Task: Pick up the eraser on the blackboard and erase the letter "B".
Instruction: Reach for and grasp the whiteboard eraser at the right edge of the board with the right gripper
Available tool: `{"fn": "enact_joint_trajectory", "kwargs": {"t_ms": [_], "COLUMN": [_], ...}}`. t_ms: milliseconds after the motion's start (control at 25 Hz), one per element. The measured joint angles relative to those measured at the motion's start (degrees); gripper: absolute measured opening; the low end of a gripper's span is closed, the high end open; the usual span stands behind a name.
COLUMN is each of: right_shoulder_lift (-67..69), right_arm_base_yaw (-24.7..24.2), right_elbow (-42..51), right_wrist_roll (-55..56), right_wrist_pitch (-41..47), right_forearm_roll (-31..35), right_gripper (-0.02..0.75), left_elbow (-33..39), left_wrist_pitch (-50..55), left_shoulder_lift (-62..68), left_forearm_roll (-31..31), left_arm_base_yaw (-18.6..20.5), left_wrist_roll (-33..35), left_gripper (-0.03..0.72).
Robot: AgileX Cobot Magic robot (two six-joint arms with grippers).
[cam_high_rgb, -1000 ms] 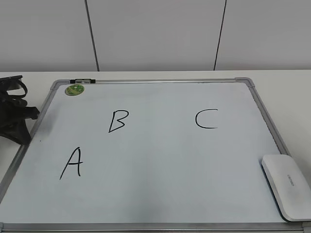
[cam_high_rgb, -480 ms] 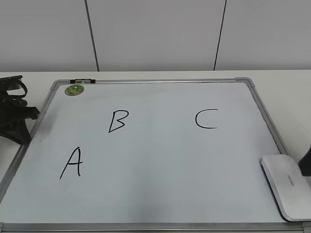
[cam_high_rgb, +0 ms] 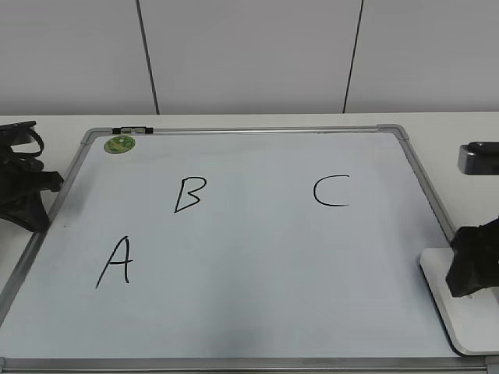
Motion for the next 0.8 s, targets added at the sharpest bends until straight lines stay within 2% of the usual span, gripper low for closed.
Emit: {"fn": "enact_joint_trajectory", "kwargs": {"t_ms": [240,800], "right_shoulder_lift": [4.8,12.7], "right_arm_base_yaw": [0.0,0.0], "right_elbow": [0.0,-0.2], "right_wrist_roll": [2.3,3.9], "right_wrist_pitch": [-2.4,-8.3], "right_forearm_roll": [-0.7,-1.7], "right_gripper": [0.661,0.649], "left_elbow": [0.0,0.0], "left_wrist_pitch": [0.0,0.0], "left_shoulder_lift": [0.0,0.0], "left_forearm_roll": [0.0,0.0], "left_arm_base_yaw": [0.0,0.0], "left_wrist_roll": [0.0,0.0], "left_gripper": [0.008,0.008]}}
